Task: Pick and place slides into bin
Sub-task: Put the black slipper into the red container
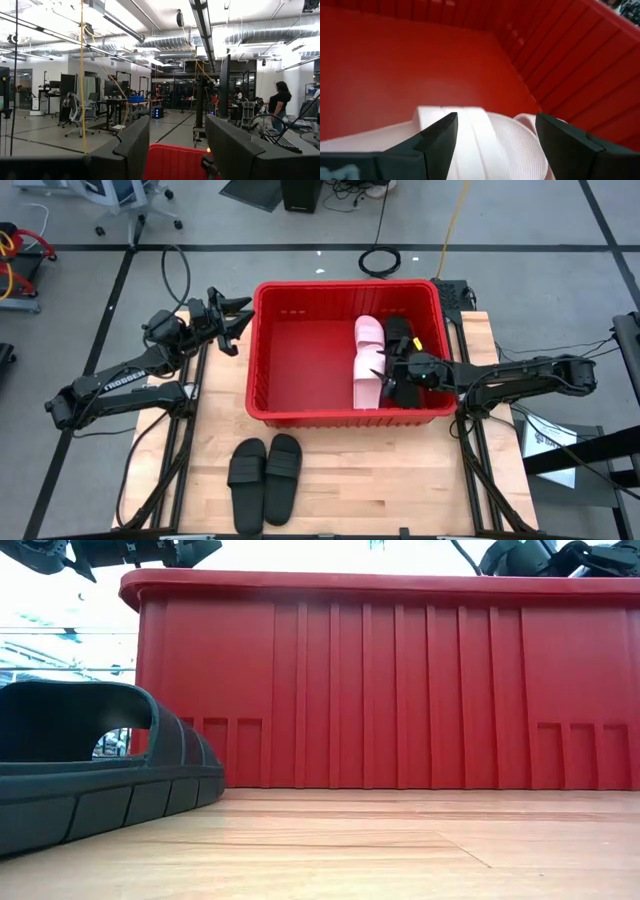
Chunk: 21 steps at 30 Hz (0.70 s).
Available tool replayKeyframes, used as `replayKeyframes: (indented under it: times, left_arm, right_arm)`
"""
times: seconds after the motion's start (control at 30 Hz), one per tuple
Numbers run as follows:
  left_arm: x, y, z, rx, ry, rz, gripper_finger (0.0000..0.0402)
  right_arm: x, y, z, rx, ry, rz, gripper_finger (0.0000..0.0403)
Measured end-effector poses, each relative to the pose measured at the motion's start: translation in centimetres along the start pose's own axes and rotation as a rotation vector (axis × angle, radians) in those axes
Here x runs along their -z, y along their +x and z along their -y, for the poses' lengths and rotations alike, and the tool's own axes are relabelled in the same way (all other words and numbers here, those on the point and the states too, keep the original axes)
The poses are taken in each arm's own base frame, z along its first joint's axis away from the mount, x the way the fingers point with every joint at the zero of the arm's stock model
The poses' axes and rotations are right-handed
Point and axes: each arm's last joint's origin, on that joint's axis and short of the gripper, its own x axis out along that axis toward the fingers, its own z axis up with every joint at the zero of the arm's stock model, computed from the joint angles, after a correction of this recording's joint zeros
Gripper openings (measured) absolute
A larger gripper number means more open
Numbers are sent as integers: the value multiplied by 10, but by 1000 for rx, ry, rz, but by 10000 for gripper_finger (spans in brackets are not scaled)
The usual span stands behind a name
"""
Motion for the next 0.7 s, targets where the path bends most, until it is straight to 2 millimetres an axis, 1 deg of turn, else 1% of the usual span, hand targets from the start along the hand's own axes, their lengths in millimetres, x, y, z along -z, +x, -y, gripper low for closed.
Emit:
replayKeyframes:
  times: [0.23,0.7]
  left_arm:
    - [0,0,0,0,3,0,198]
    - [0,0,0,0,-15,0,198]
  right_arm:
    - [-9,0,2,22,34,87,256]
    - [-42,-10,15,129,87,432,253]
